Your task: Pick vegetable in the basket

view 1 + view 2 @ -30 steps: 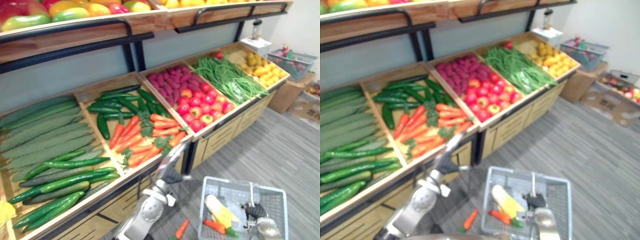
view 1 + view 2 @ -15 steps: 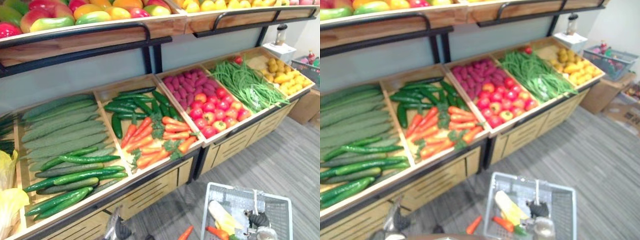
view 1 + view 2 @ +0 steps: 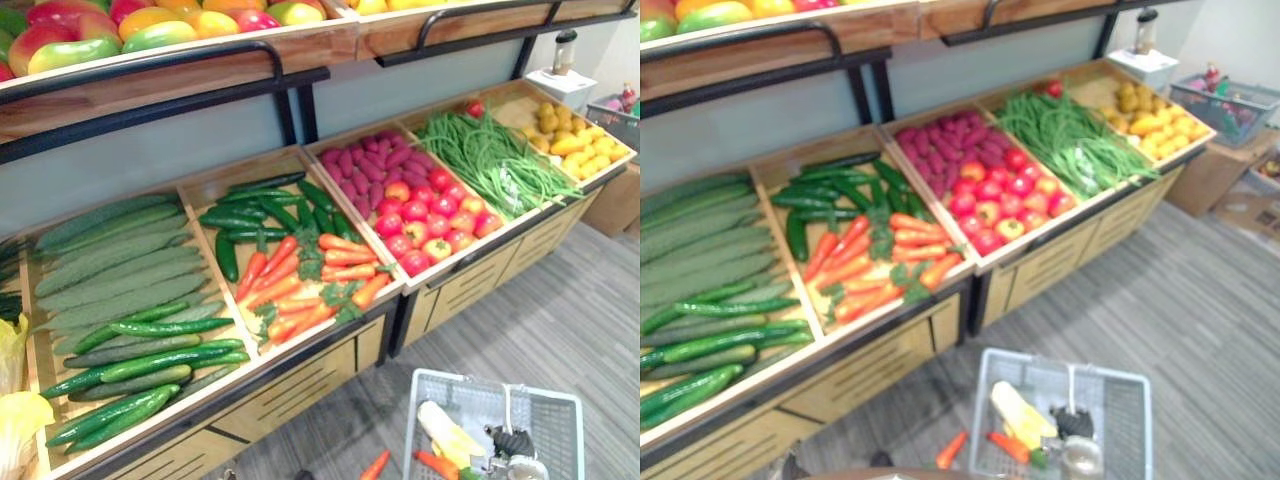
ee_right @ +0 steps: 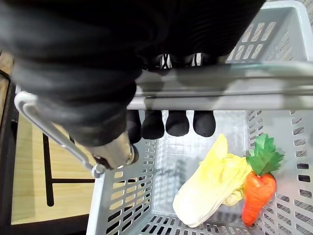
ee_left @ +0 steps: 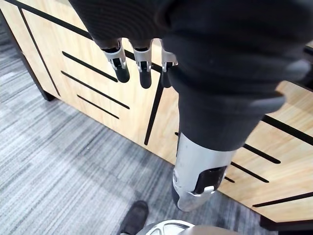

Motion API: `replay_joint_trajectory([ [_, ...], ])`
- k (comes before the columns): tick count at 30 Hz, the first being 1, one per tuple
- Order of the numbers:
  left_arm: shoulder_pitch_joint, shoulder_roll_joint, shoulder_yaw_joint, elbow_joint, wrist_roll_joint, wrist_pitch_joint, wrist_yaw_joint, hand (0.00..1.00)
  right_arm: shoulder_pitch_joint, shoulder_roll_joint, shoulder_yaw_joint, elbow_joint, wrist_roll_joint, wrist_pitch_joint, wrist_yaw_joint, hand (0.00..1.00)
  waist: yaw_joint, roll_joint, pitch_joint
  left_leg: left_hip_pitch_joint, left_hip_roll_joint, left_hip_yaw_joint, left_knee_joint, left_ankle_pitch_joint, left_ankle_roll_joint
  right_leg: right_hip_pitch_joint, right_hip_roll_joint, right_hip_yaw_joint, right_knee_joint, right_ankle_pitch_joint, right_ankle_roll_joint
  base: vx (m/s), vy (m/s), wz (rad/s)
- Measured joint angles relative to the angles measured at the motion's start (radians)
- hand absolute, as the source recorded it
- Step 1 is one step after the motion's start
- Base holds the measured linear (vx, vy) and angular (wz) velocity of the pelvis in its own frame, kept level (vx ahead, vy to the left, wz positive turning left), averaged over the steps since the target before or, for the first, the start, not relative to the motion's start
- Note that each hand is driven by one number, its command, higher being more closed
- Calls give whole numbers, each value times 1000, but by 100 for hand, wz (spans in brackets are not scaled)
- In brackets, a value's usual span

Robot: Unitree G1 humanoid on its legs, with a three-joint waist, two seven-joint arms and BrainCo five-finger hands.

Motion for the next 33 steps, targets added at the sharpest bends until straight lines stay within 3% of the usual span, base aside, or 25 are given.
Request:
replay_joint_trajectory([
  [4, -22, 3, -10, -2, 3, 26, 2, 0, 20, 15, -46, -70, 10, -1, -39, 100, -5, 0, 26, 4, -14, 42, -2, -11, 16, -104, -44, 64, 166, -4, -15, -7, 71, -25],
  [6, -39, 8, -27, -8, 45, 29, -20, 0, 39, 39, -42, -139, 9, -1, -41, 100, -6, 13, 47, -8, 17, 97, 0, -23, 20, -158, -19, 53, 169, 105, -24, -59, 70, -65],
  [8, -41, 7, -27, -27, 76, 29, -41, 0, 42, 52, -25, -172, 5, -2, -42, 100, -7, 18, 49, -19, 41, 147, 1, -30, 29, -197, 1, -30, 153, 185, -58, -73, 44, -97],
  [9, -34, 3, -22, -43, 85, 27, -56, 0, 38, 60, 0, -185, 3, -2, -43, 100, 1, 23, 45, -21, 82, 218, 0, -39, 52, -199, 29, -101, 100, 245, -75, -124, 25, -153],
  [10, -32, 11, 2, -47, 86, 28, -72, 0, 19, 64, 31, -191, 3, -1, -40, 100, 3, 7, 68, 5, 86, 295, 0, -49, 67, -233, -15, -192, 299, 154, -100, -107, 18, -162],
  [12, -33, 22, 30, -58, 84, 44, -97, 0, -5, 63, 53, -188, 0, 0, -36, 100, 0, -33, 68, 51, 85, 393, 1, -61, 72, -229, -69, -275, 585, 98, -105, -63, -6, -154],
  [15, -51, 21, 66, -60, 81, 58, -129, 0, -37, 60, 57, -163, -4, 2, -32, 100, -1, -59, 58, 69, 93, 513, 30, -72, 71, -156, -91, -301, 605, 129, -74, -76, -62, -126],
  [16, -58, 21, 83, -59, 81, 64, -138, 0, -45, 59, 63, -152, -4, 5, -31, 100, 2, -69, 60, 66, 109, 540, 78, -93, 69, -135, -102, -305, 577, 131, -73, -91, -161, -133],
  [17, -68, 15, 107, -52, 79, 71, -156, 0, -64, 57, 66, -138, -4, 18, -21, 100, 11, -77, 61, 67, 158, 596, 188, -133, 72, -120, -88, -325, 529, 115, -78, -41, -238, -117],
  [18, -71, 7, 121, -49, 80, 70, -159, 0, -68, 51, 69, -138, -5, 30, -13, 100, 19, -59, 62, 59, 200, 637, 275, -160, 82, -105, -71, -336, 494, 115, -79, -20, -292, -117],
  [19, -82, -5, 127, -36, 80, 69, -168, 0, -60, 31, 75, -133, -8, 40, -11, 100, 17, -50, 60, 40, 196, 654, 292, -185, 62, -96, -59, -331, 440, 103, -89, -16, -207, -68],
  [21, -100, -50, 118, -17, 81, 66, -178, 0, -67, -29, 85, -96, -11, 49, -9, 100, 22, 1, 43, 44, 157, 709, 195, -142, 80, -101, -42, -329, 378, 71, -56, -77, -99, -69],
  [24, -110, -44, 148, 11, 72, 69, -176, 0, -92, -21, 151, -75, -11, 63, 2, 100, 27, 1, 35, 44, 183, 818, 261, -156, 87, -97, -4, -328, 237, 43, -29, 30, -169, -99],
  [26, -118, -41, 160, 20, 73, 70, -176, 0, -87, -7, 185, -75, -11, 63, 8, 100, 24, -6, 36, 73, 259, 881, 384, -194, 101, -65, 44, -320, 138, 43, -30, 93, -246, -93],
  [28, -117, -39, 152, 31, 73, 70, -177, 0, -66, -11, 190, -75, -12, 64, 8, 100, 22, 1, 33, 99, 305, 896, 445, -208, 121, -46, 63, -310, 144, 43, -30, 83, -248, -45],
  [29, -129, -42, 126, 45, 73, 71, -179, 0, -28, -33, 190, -89, -11, 61, 5, 100, 11, 36, 40, 157, 364, 901, 478, -210, 128, -87, 50, -303, 302, -7, -58, -24, -300, -44],
  [30, -141, -33, 129, 65, 73, 73, -180, 0, -19, -29, 197, -105, -12, 48, 7, 100, -7, 38, 35, 164, 451, 893, 554, -213, 123, -90, 132, -285, 95, -18, -45, -130, -259, -45],
  [31, -139, -20, 130, 75, 73, 75, -180, 0, -4, -19, 209, -131, -12, 42, 7, 100, -2, 23, 34, 167, 480, 895, 615, -214, 121, -70, 173, -278, -89, 60, -67, -202, -325, -29],
  [32, -161, 4, 154, 82, 76, 73, -186, 0, 15, -10, 223, -182, -13, 24, 7, 100, -8, 14, 55, 172, 570, 882, 750, -243, 74, -44, 208, -286, -181, 207, -114, -134, -255, -16],
  [33, -177, -7, 147, 96, 75, 69, -196, 0, 13, -22, 207, -186, -12, 23, 3, 100, -14, 35, 56, 149, 585, 830, 764, -247, -2, -44, 217, -260, -160, 197, -133, -58, -173, -18],
])
